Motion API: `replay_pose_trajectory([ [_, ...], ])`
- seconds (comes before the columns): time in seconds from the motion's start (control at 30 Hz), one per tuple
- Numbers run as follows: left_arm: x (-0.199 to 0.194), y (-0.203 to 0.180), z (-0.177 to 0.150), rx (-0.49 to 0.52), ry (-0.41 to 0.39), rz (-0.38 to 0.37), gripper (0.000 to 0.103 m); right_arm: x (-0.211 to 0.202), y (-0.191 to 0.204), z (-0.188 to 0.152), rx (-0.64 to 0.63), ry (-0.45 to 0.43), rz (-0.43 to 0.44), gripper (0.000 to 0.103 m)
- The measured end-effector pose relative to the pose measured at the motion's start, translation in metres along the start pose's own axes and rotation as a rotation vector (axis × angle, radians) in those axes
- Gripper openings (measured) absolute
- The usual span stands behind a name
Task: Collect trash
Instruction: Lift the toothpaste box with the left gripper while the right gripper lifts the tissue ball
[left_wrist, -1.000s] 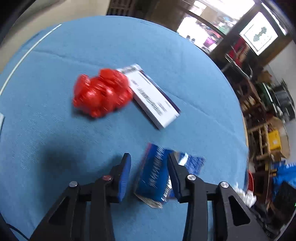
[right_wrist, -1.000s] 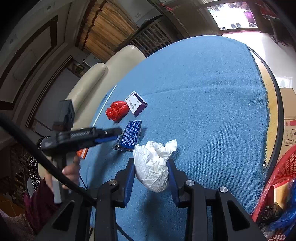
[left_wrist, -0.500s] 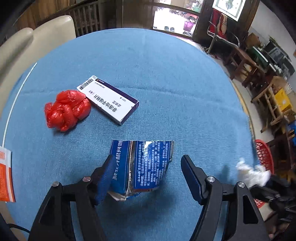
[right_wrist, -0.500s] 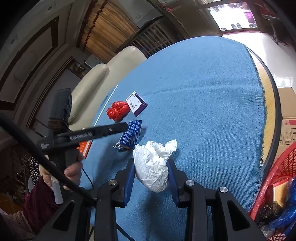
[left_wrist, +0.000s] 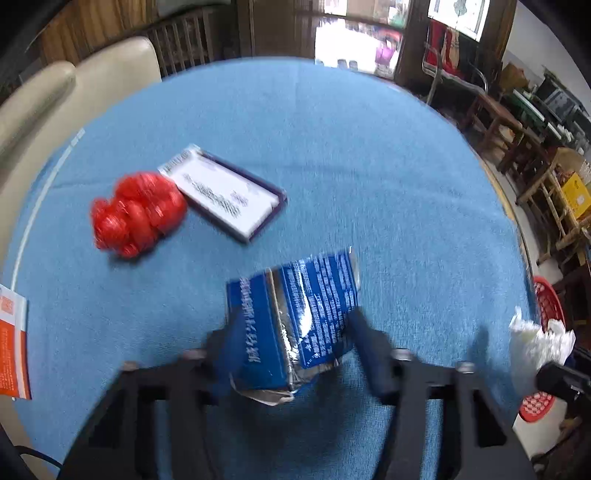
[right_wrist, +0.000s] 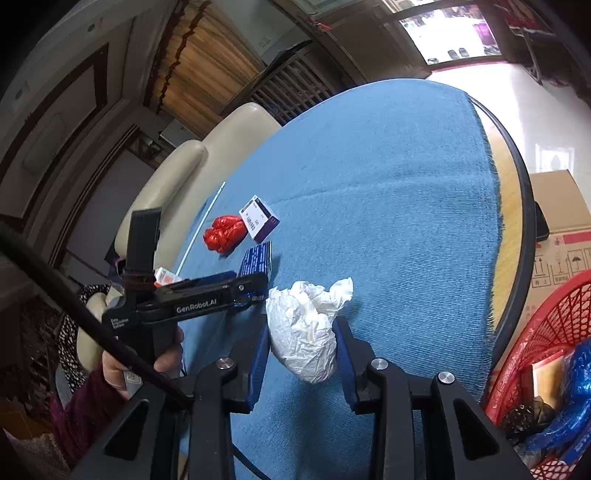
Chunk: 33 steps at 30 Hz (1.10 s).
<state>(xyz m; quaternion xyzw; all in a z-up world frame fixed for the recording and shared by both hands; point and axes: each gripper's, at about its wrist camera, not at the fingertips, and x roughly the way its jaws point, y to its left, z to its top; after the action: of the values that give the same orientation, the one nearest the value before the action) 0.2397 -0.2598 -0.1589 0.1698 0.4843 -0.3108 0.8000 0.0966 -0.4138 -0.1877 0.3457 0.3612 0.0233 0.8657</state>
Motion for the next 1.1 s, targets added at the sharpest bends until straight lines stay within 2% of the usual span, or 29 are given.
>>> replay_pose_trajectory([
  [0.03, -0.003, 0.0, 0.002, -0.007, -0.008, -0.001, 0.023, -0.001, 0.002, -0.001, -0.005, -0.001, 0.0, 0.036],
  [0.07, -0.005, 0.001, 0.004, -0.021, -0.007, -0.007, 0.005, -0.003, 0.003, 0.0, -0.007, -0.004, 0.001, 0.036],
  [0.23, -0.008, 0.021, -0.001, -0.072, 0.009, -0.096, 0.004, -0.013, 0.005, 0.0, -0.007, -0.022, -0.003, 0.036],
  [0.37, -0.014, 0.027, -0.014, -0.014, 0.012, -0.094, 0.004, -0.02, 0.01, -0.002, -0.023, -0.029, -0.009, 0.036],
  [0.43, -0.016, 0.018, -0.02, 0.054, 0.009, -0.092, 0.01, -0.02, 0.011, -0.003, -0.021, -0.027, -0.011, 0.036],
  [0.47, -0.017, 0.012, -0.018, 0.1, 0.001, -0.081, 0.023, -0.019, 0.011, -0.003, -0.02, -0.025, -0.01, 0.036],
  [0.5, -0.018, 0.007, -0.017, 0.146, -0.006, -0.07, 0.048, -0.019, 0.011, -0.003, -0.019, -0.024, -0.01, 0.036],
  [0.57, -0.021, -0.006, -0.015, 0.229, -0.029, -0.067, 0.073, -0.019, 0.011, -0.003, -0.022, -0.024, -0.012, 0.036],
  [0.67, -0.028, -0.014, -0.012, 0.364, -0.047, -0.1, 0.073, -0.018, 0.009, -0.002, -0.015, -0.023, -0.014, 0.036],
  [0.73, -0.025, -0.023, -0.008, 0.458, -0.025, -0.123, 0.079, -0.018, 0.006, -0.001, -0.009, -0.021, -0.022, 0.036],
  [0.9, -0.022, -0.029, -0.001, 0.685, 0.0, -0.05, 0.08, -0.013, -0.006, 0.001, 0.024, -0.008, -0.037, 0.036],
  [1.03, -0.015, -0.034, 0.006, 0.866, 0.03, -0.064, 0.08, -0.004, -0.014, 0.001, 0.045, 0.012, -0.05, 0.036],
  [1.1, -0.011, -0.028, -0.001, 0.943, 0.052, -0.077, 0.08, 0.002, -0.016, 0.002, 0.056, 0.021, -0.056, 0.036],
])
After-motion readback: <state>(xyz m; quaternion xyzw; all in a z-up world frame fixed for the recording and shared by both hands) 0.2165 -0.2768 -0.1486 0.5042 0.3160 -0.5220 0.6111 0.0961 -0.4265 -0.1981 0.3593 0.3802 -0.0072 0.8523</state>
